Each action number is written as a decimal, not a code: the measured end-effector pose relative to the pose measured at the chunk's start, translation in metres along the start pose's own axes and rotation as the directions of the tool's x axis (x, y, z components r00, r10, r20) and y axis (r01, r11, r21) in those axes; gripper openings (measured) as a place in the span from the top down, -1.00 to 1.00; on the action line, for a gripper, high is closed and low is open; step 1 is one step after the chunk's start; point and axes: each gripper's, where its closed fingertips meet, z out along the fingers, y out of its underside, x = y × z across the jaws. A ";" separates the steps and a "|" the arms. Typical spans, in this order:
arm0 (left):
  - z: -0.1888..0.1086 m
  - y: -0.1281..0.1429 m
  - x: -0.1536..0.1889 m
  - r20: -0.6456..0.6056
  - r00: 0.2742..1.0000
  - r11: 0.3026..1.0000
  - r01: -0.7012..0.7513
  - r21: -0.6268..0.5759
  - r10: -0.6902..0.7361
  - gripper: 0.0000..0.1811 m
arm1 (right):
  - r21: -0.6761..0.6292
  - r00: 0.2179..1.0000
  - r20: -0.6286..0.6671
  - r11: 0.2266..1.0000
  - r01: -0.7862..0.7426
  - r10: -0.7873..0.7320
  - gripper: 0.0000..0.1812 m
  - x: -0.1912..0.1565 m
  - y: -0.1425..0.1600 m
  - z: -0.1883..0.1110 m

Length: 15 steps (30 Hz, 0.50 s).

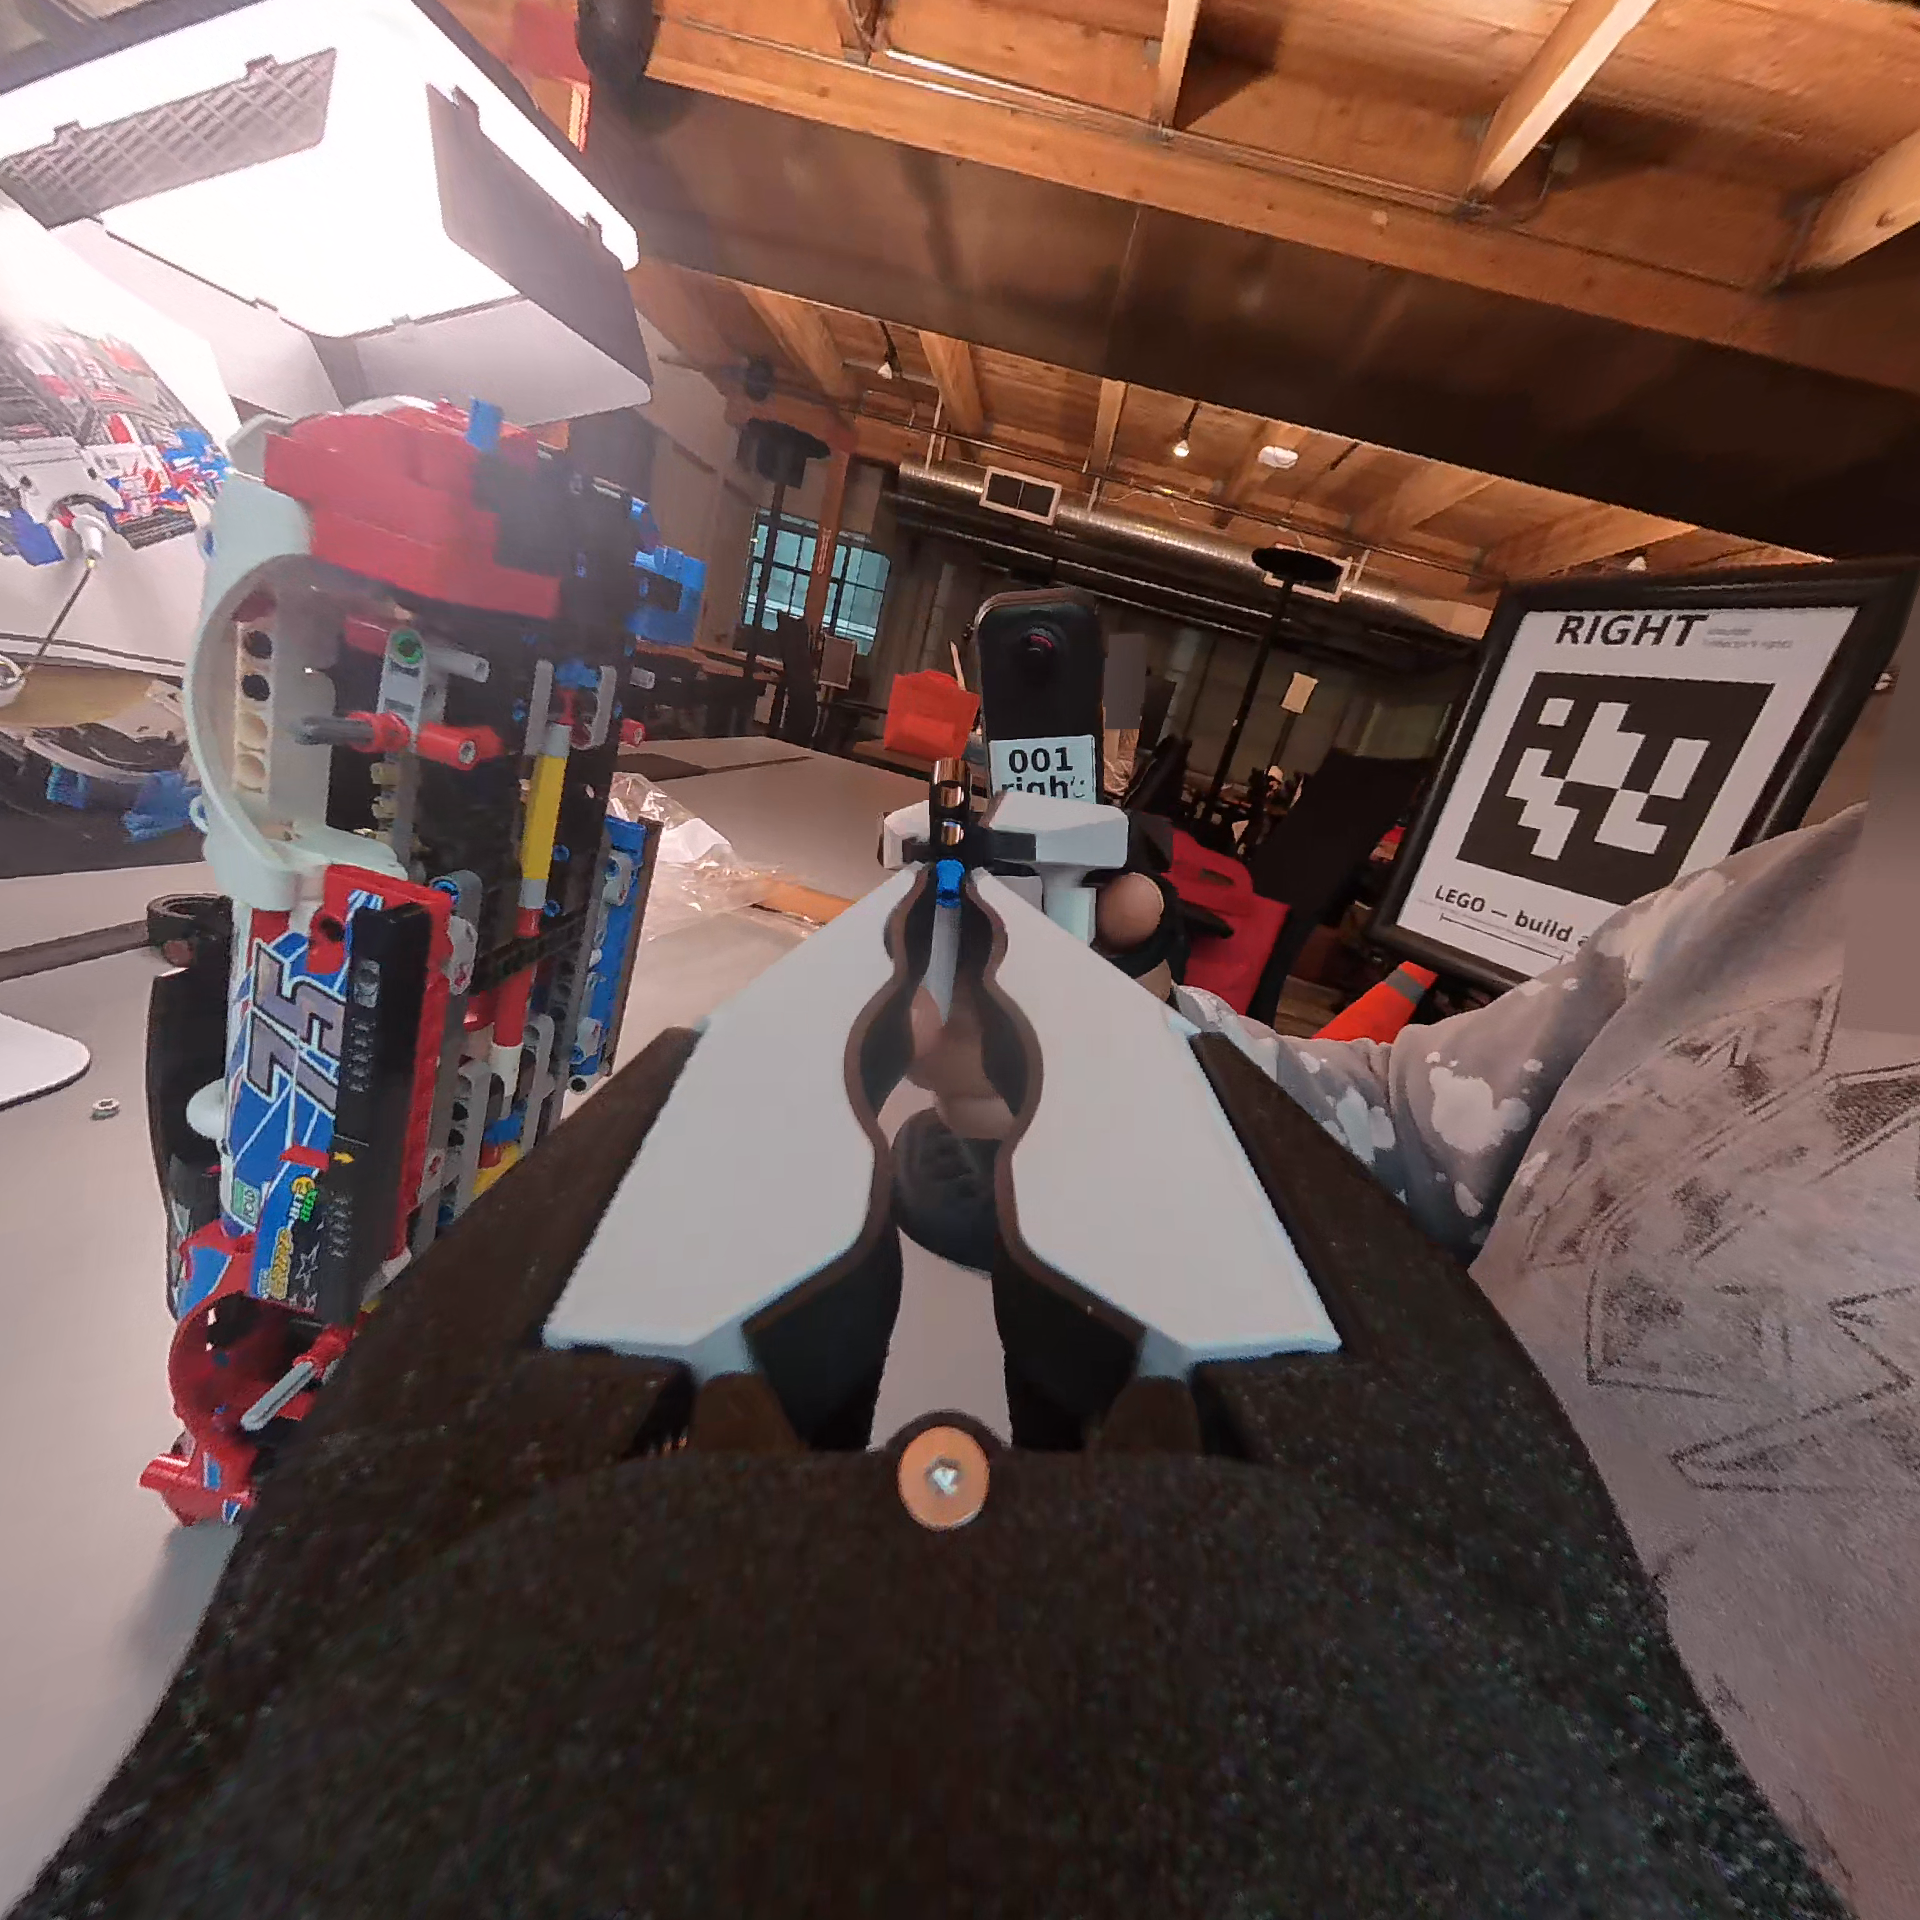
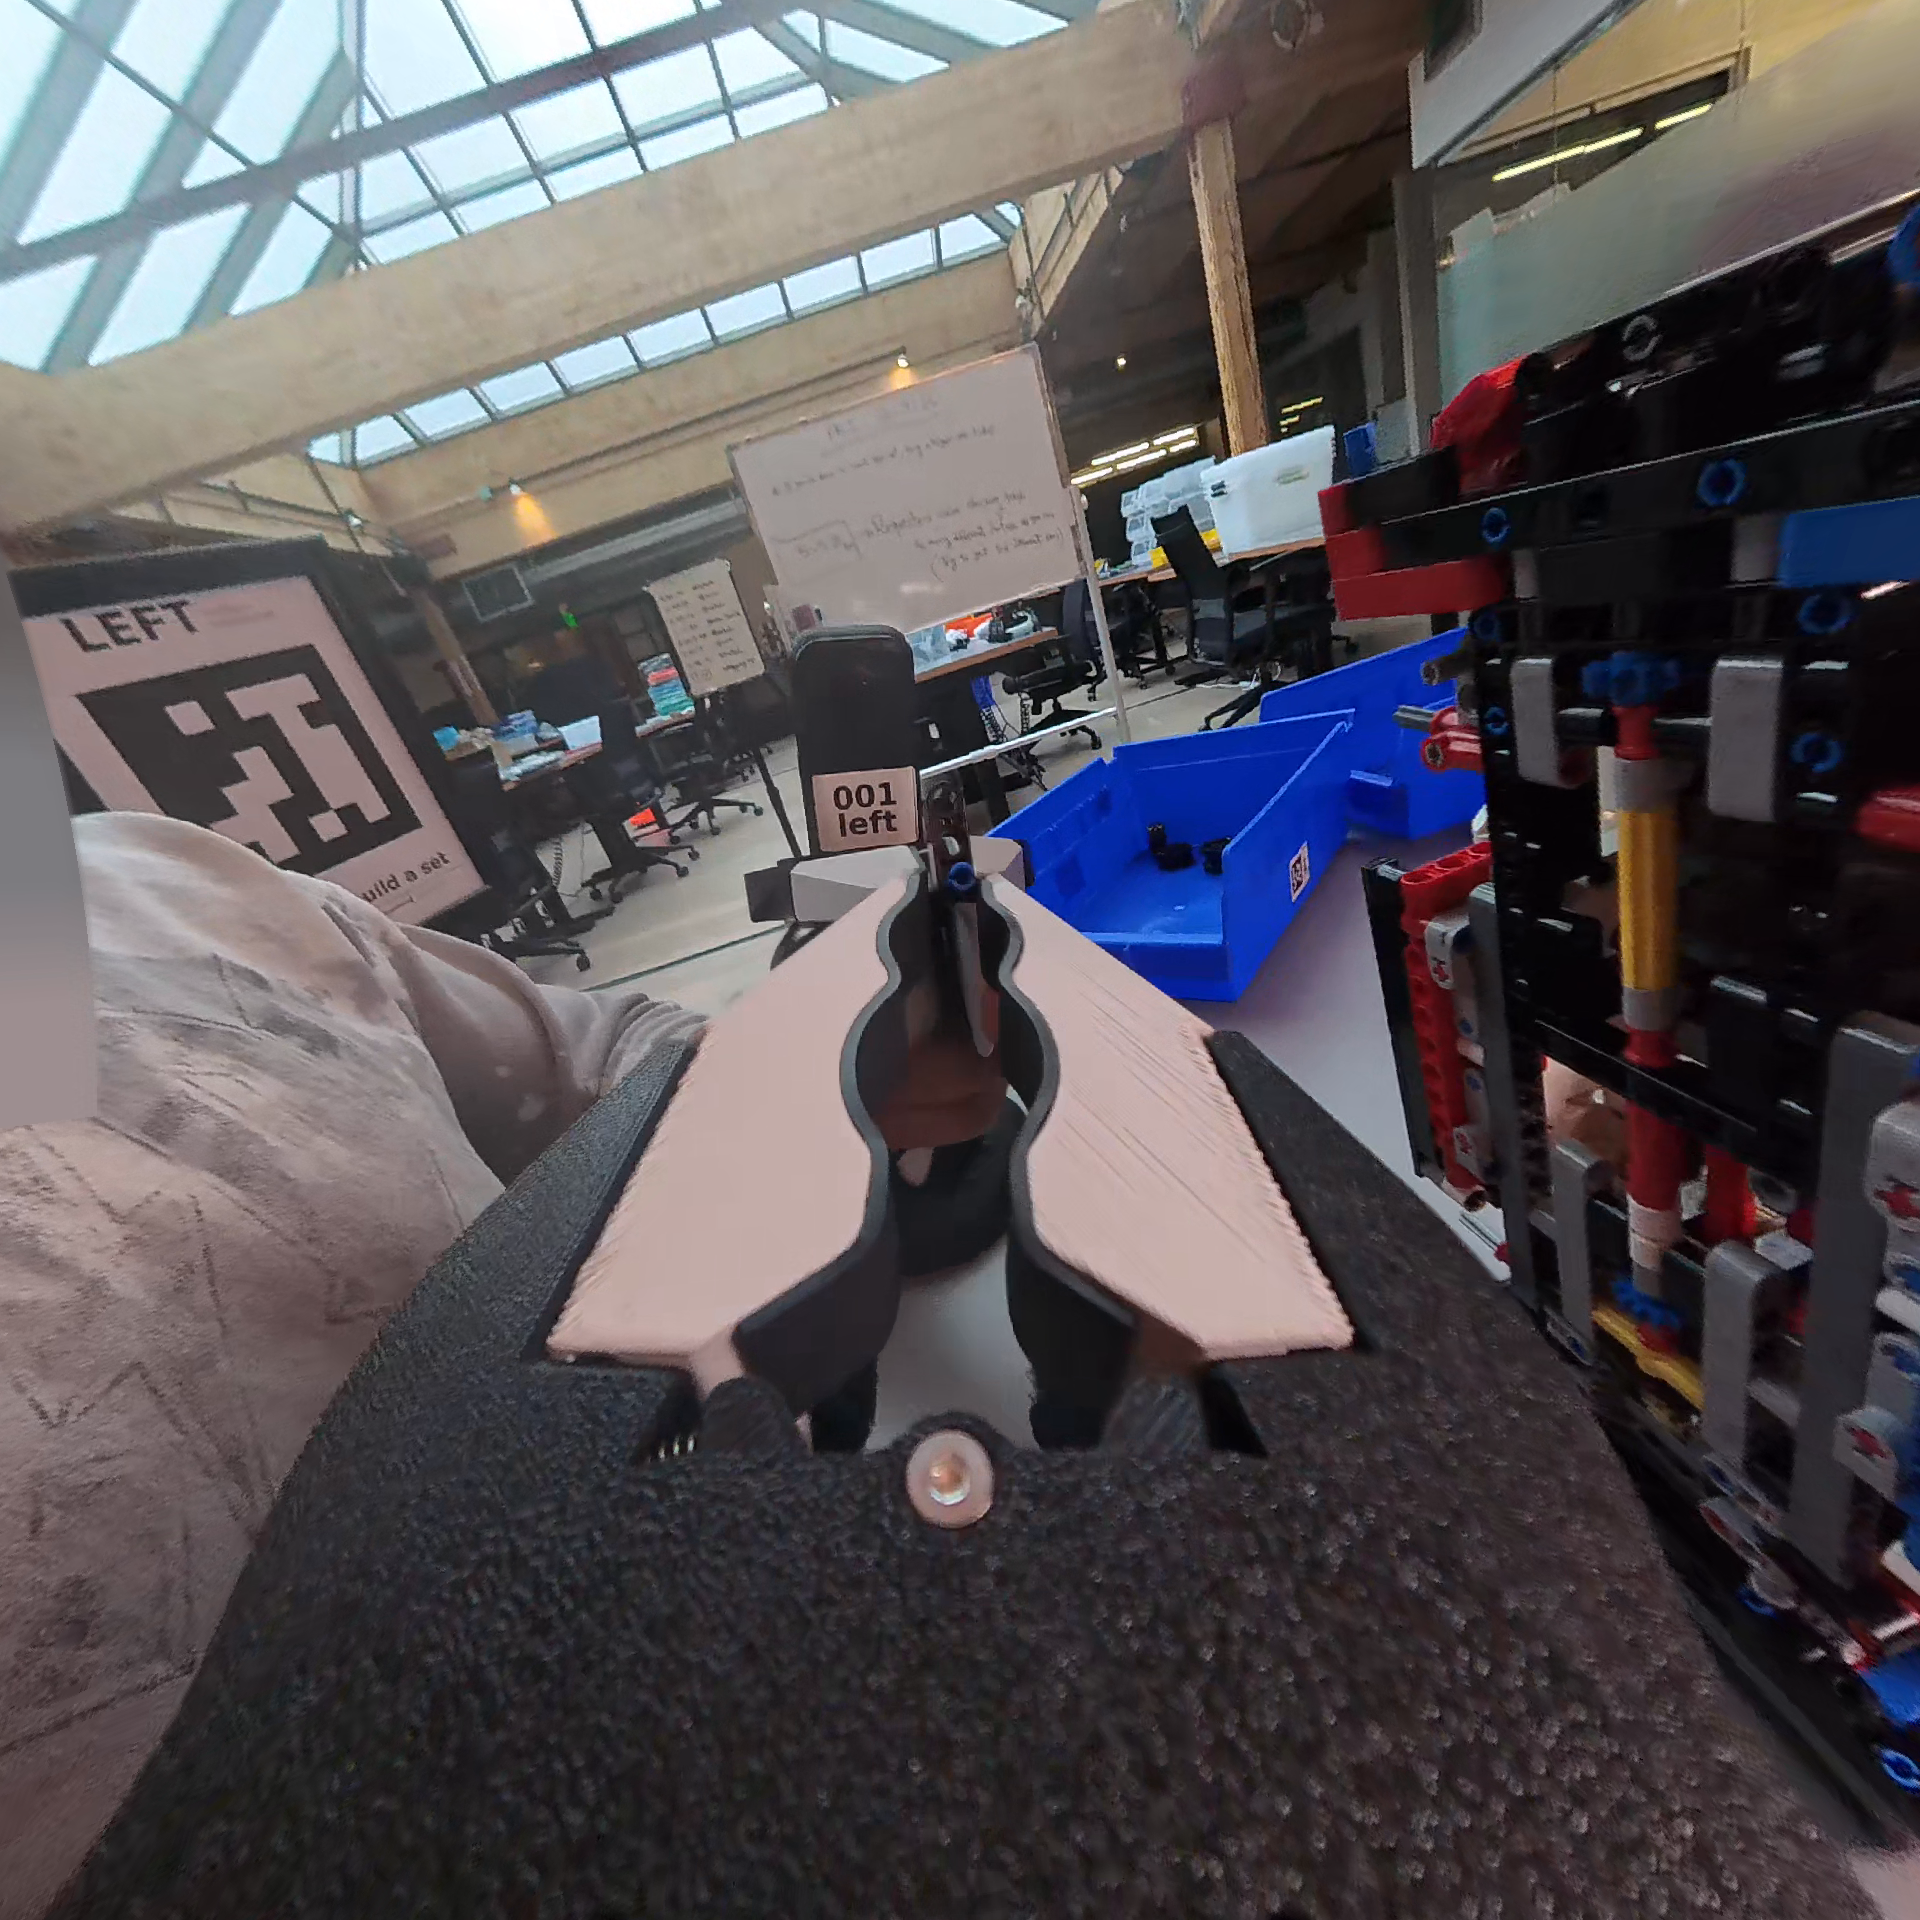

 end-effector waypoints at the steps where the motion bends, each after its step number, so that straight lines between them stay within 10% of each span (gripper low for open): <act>1: 0.001 0.000 0.001 -0.004 1.000 1.000 0.004 0.003 -0.004 0.97 | 0.011 1.000 0.002 1.000 -0.014 0.014 0.93 0.000 -0.002 0.000; 15: 0.001 0.003 0.005 -0.048 0.998 0.999 0.030 0.018 -0.029 0.97 | -0.034 0.998 0.002 0.997 0.069 -0.069 0.92 -0.005 0.001 0.004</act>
